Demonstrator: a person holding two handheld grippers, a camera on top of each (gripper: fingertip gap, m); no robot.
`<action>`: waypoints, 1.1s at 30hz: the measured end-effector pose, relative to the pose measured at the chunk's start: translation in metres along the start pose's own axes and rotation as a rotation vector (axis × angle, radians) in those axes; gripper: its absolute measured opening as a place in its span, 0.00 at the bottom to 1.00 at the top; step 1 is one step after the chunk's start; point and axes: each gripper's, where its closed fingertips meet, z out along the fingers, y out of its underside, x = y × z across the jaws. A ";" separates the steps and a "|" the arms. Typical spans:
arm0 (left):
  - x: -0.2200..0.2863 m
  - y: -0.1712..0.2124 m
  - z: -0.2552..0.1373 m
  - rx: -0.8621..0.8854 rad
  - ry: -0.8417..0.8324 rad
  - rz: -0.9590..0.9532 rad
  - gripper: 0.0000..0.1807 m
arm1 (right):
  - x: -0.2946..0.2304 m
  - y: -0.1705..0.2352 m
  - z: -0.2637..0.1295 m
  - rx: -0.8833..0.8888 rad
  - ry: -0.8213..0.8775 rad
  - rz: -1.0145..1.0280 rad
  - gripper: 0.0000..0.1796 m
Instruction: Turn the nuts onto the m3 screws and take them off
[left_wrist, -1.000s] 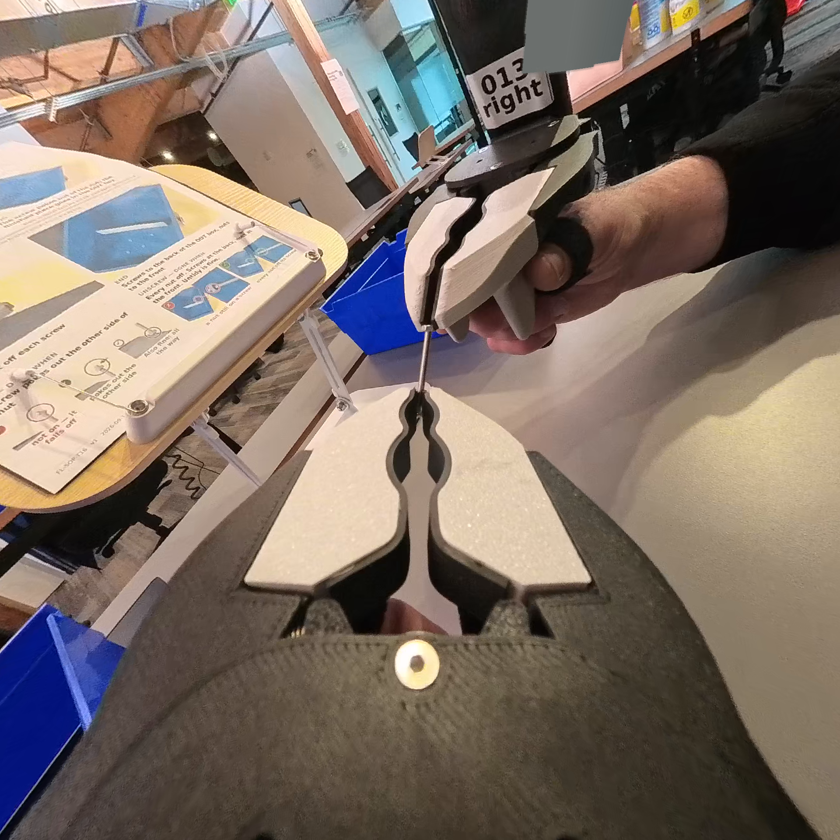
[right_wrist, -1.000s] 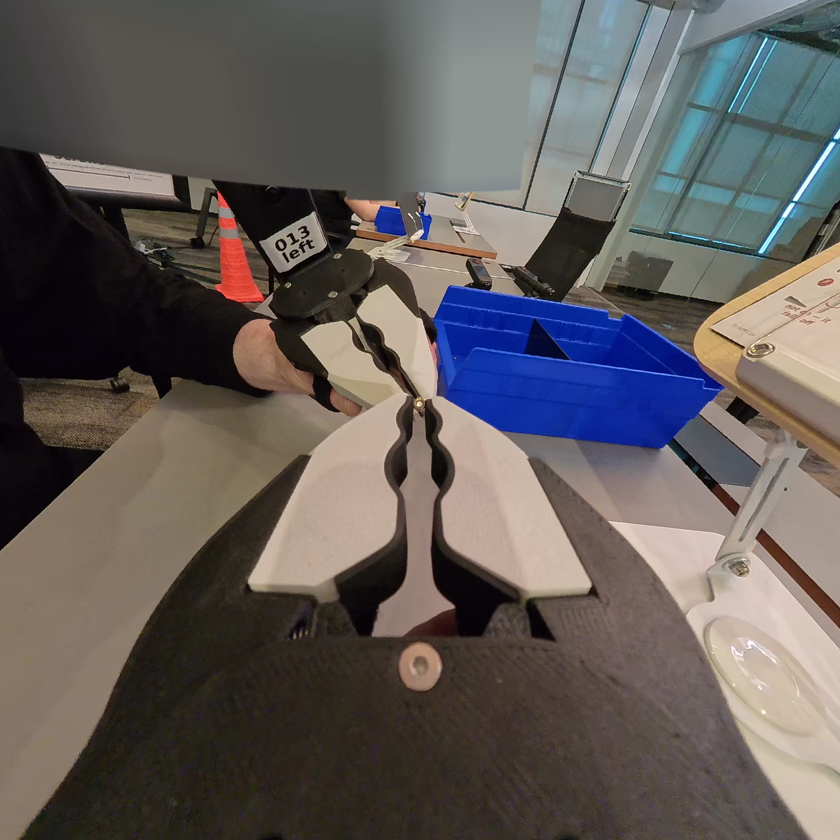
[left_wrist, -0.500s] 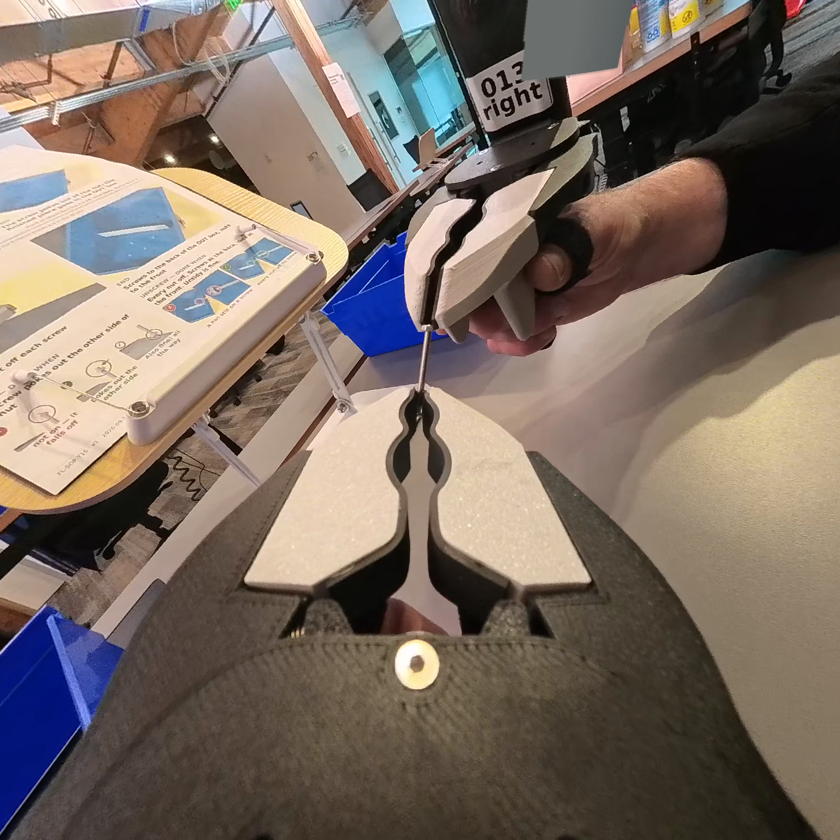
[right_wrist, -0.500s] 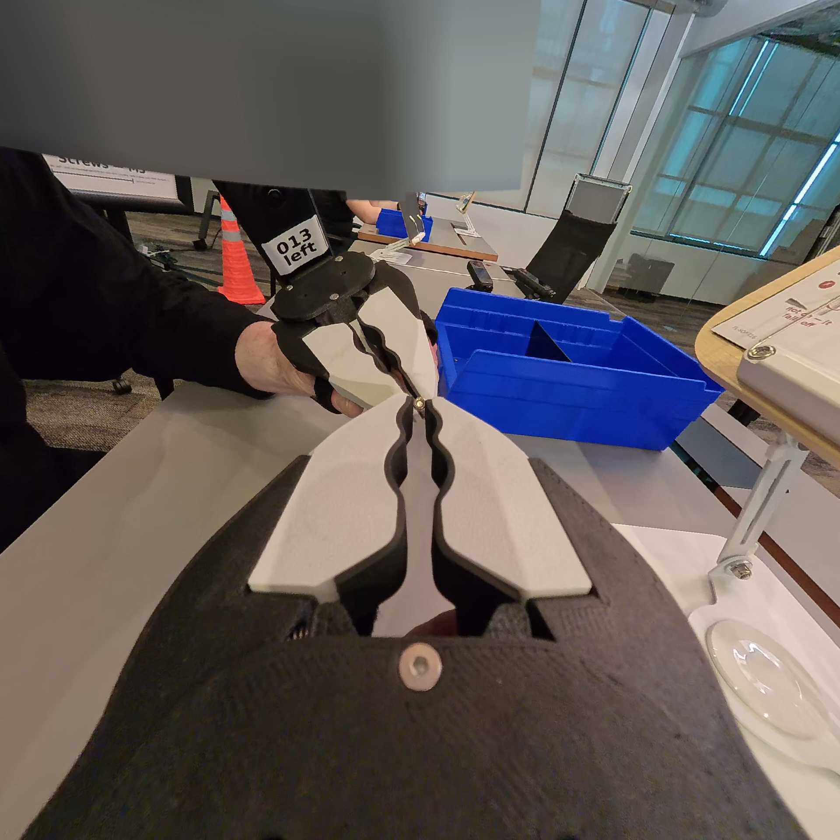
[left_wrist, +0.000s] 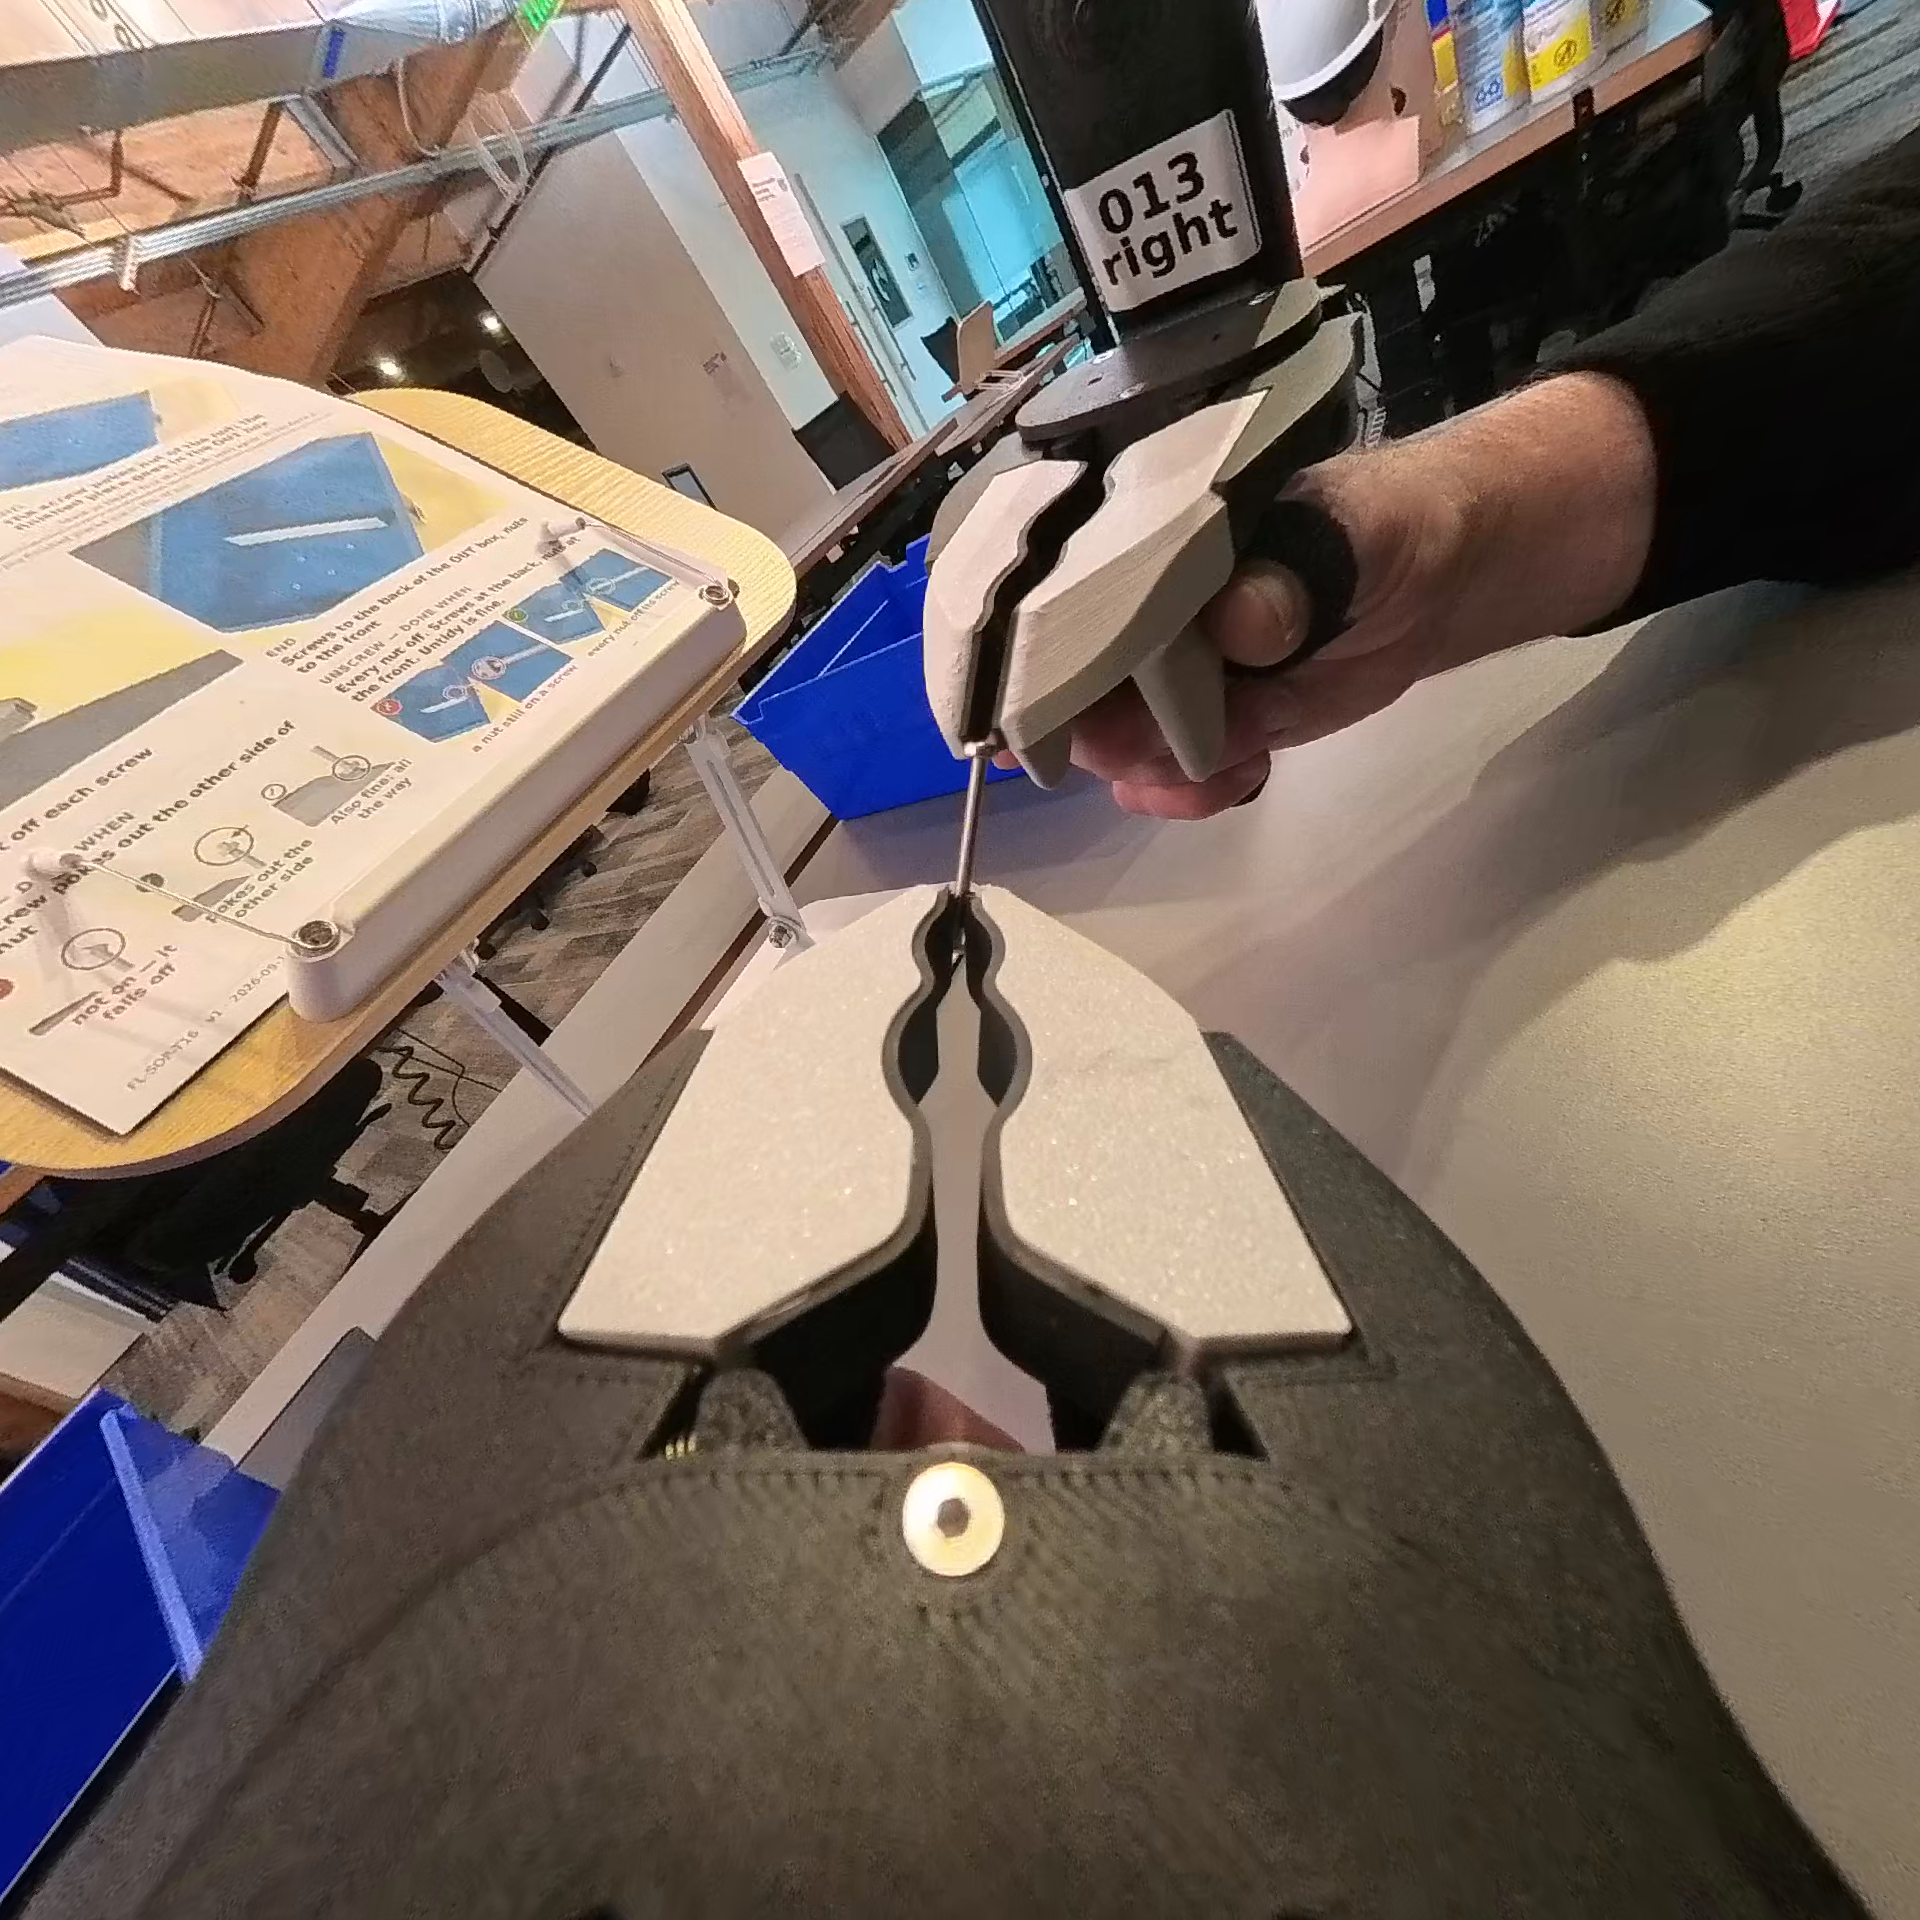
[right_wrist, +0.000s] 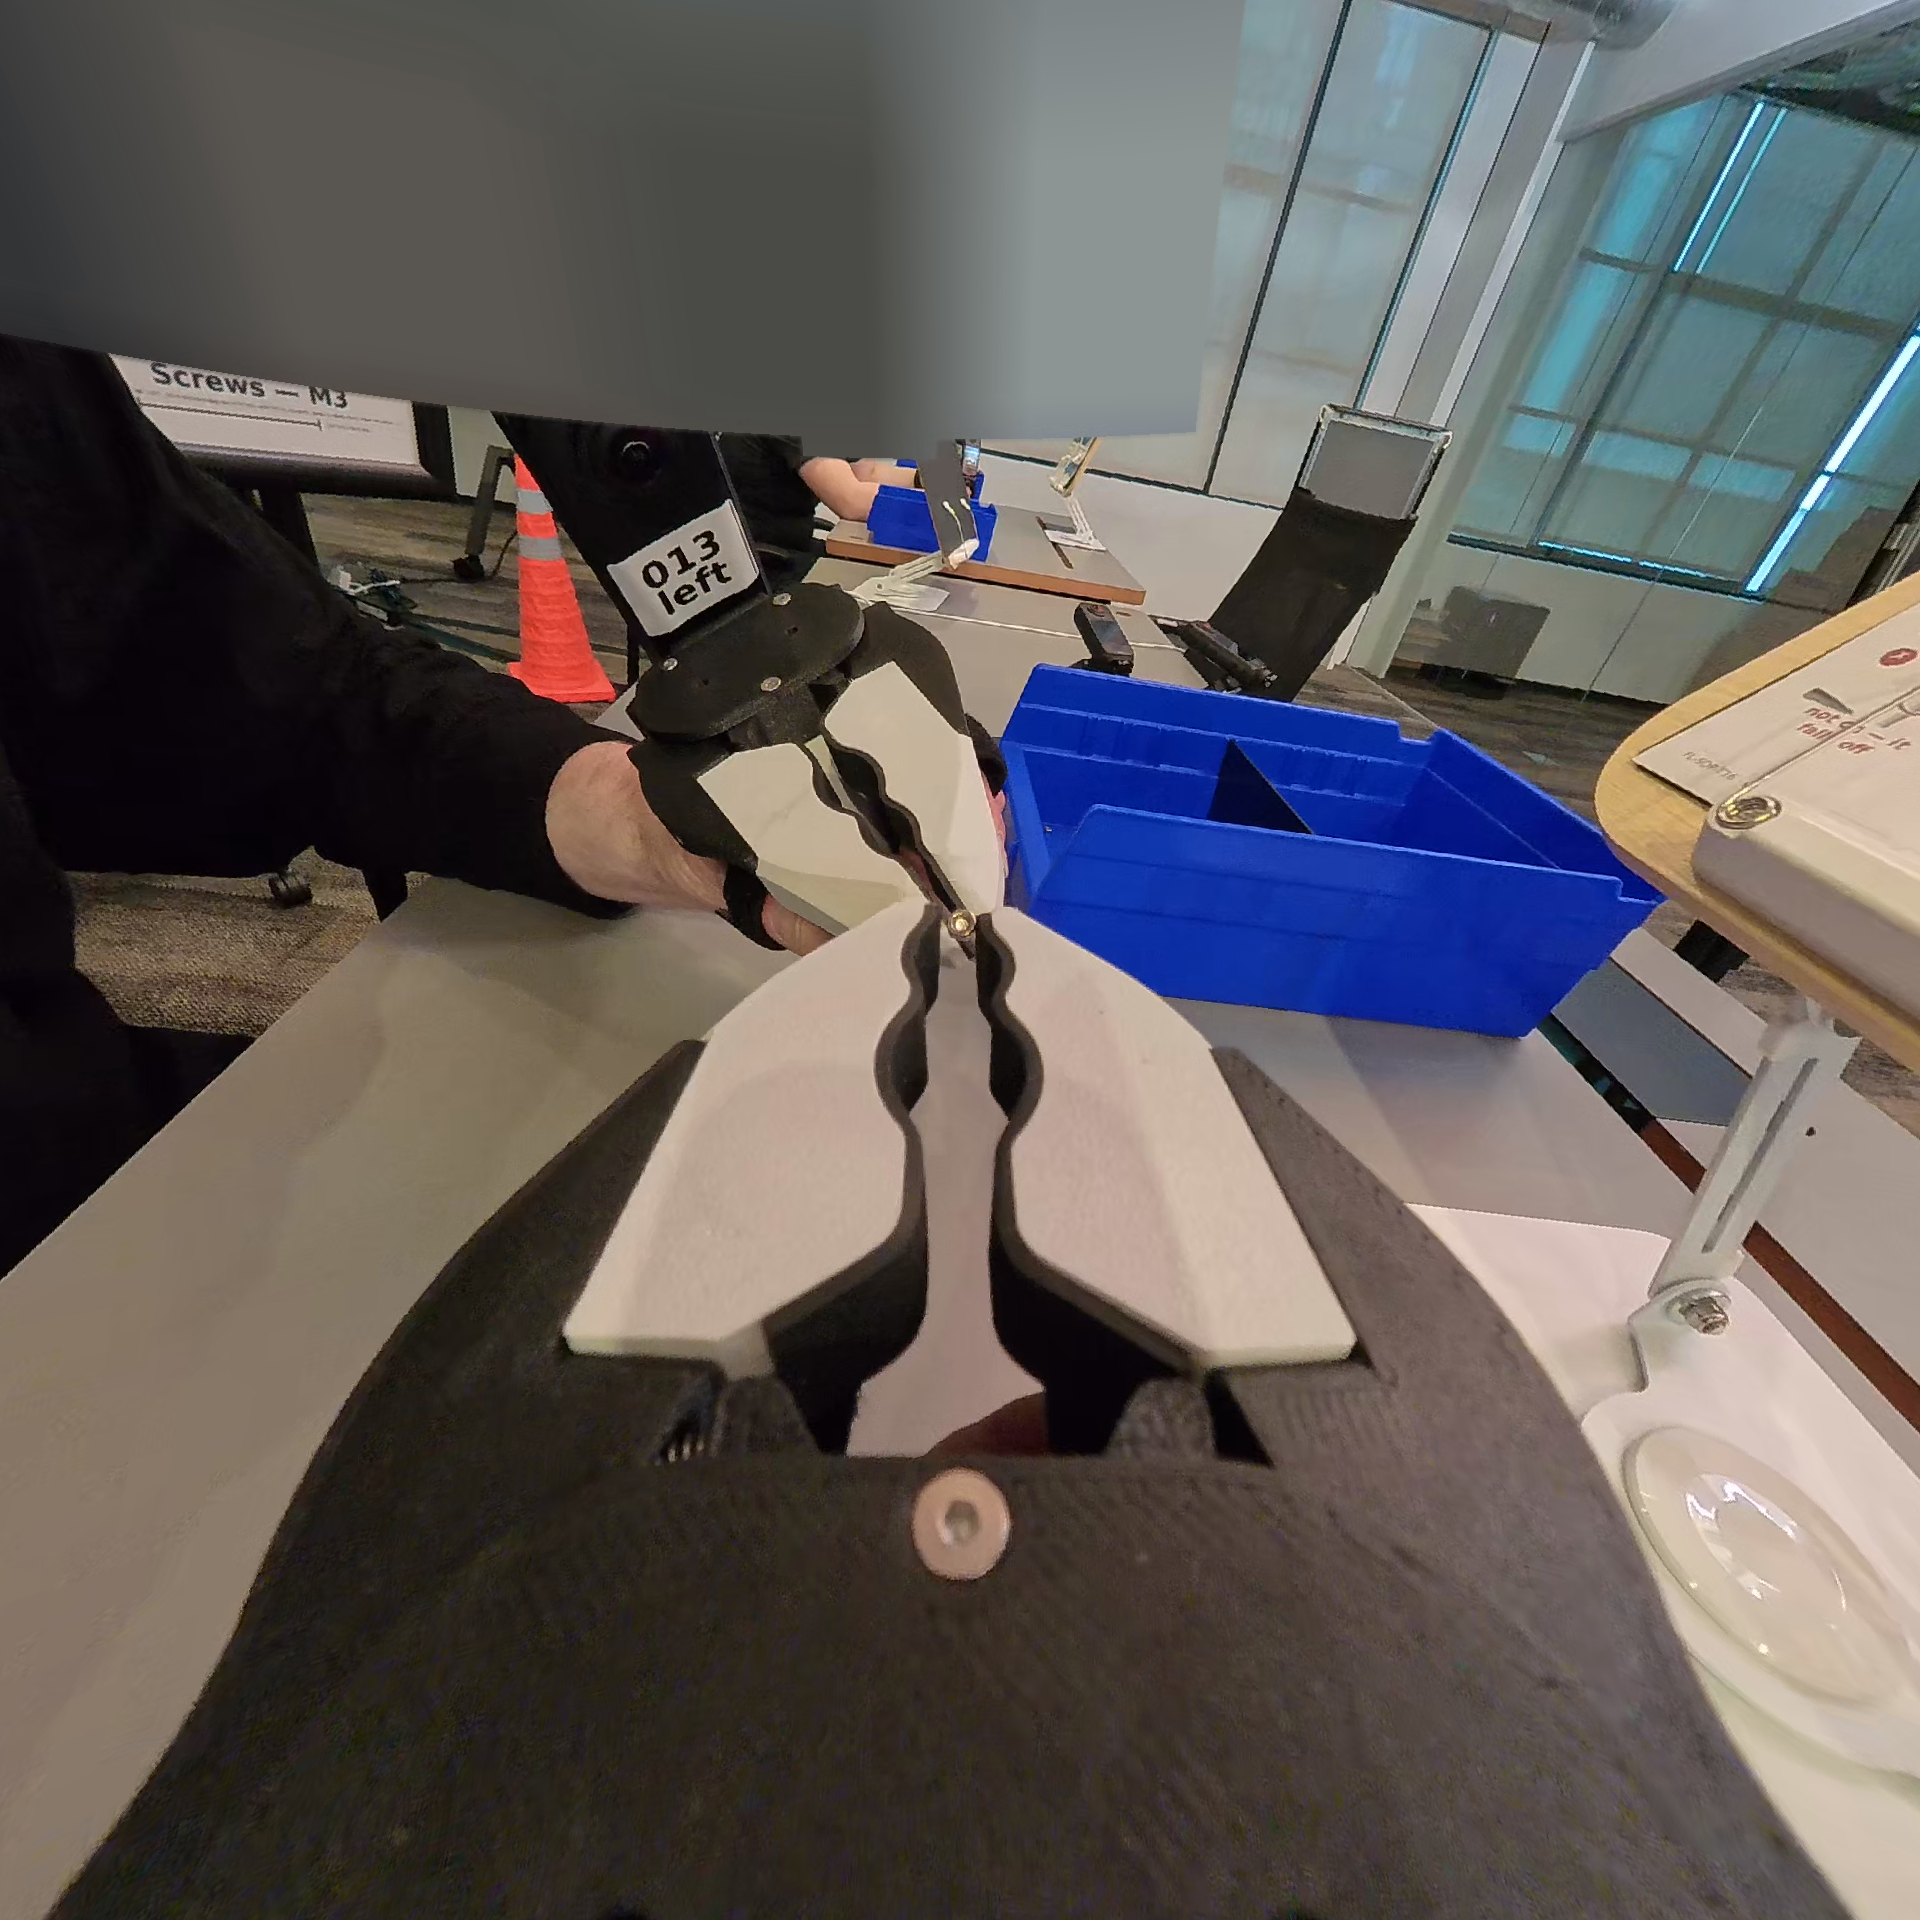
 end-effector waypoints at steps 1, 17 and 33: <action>0.000 0.000 0.000 -0.001 0.000 0.001 0.00 | 0.000 0.000 0.000 0.000 0.000 0.000 0.03; 0.001 -0.002 0.000 0.006 0.005 0.001 0.00 | -0.001 -0.001 -0.002 0.000 -0.002 -0.016 0.08; 0.009 0.004 0.008 -0.119 -0.052 0.226 0.01 | 0.001 0.017 0.002 -0.140 0.038 -0.073 0.05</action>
